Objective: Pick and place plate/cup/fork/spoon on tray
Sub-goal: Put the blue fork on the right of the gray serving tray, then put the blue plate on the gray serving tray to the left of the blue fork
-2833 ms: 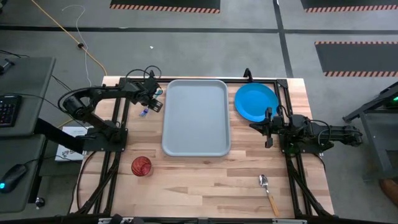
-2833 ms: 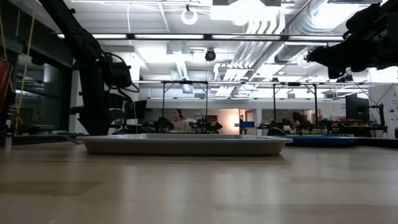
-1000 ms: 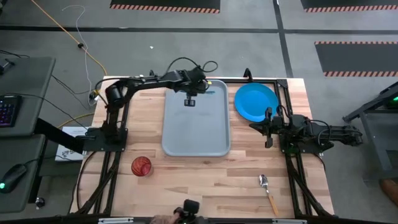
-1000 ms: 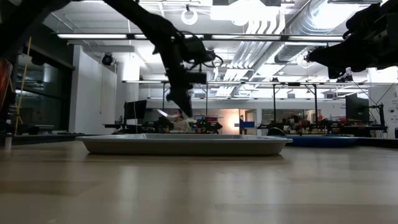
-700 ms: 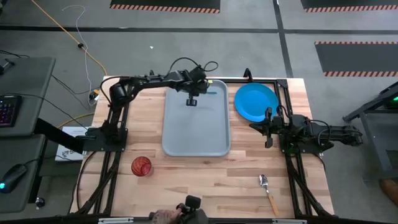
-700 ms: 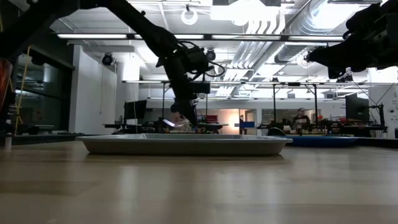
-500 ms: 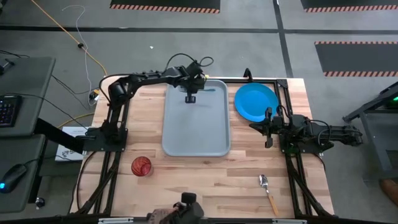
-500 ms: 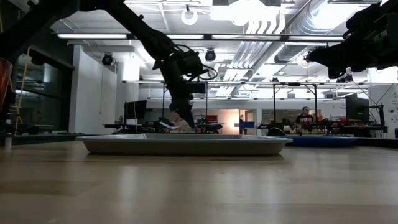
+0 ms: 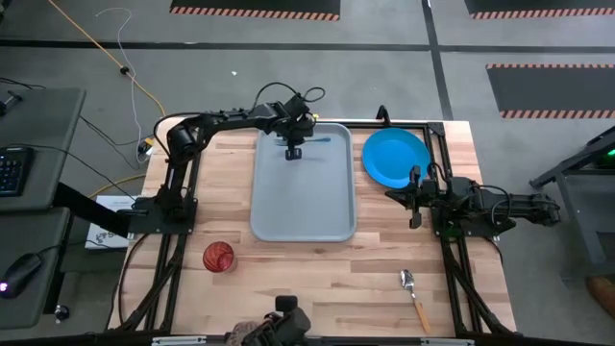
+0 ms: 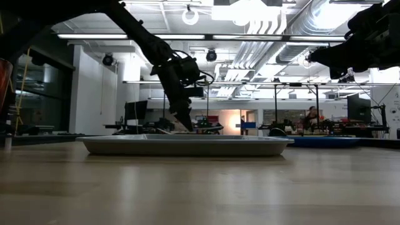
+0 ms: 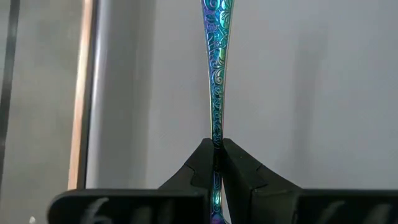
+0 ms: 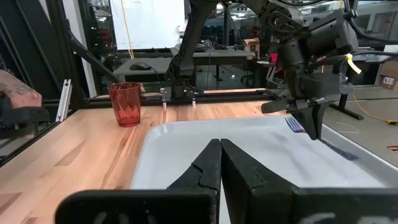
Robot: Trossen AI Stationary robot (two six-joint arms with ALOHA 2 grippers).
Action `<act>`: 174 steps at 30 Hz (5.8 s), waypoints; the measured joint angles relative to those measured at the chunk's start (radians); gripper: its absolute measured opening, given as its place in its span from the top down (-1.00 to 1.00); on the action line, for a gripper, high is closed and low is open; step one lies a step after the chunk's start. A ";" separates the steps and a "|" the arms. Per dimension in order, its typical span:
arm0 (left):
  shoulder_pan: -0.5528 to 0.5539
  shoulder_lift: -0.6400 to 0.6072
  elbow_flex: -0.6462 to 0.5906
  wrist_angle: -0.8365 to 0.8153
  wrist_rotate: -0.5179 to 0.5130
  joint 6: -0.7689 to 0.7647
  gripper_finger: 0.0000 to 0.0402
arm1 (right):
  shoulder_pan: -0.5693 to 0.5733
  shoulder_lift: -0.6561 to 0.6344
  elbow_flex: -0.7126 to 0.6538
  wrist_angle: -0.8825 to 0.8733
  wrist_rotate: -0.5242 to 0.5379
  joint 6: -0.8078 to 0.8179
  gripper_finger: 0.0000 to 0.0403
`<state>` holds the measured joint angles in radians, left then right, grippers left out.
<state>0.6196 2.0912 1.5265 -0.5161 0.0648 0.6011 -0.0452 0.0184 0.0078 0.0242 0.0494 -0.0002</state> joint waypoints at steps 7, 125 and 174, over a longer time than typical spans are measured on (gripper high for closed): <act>0.003 0.002 0.000 -0.026 -0.005 -0.024 0.95 | 0.000 0.000 0.000 0.000 0.000 0.000 1.00; -0.202 -1.195 -1.041 1.163 0.085 -0.545 -0.02 | -0.001 0.256 0.043 0.706 -0.040 -0.082 1.00; -0.201 -1.195 -1.041 1.143 0.082 -0.555 -0.02 | -0.103 1.598 0.558 -0.451 0.737 0.587 0.37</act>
<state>0.4183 0.8963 0.4854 0.6266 0.1467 0.0456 -0.1478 1.6168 0.5657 -0.4263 0.7864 0.5869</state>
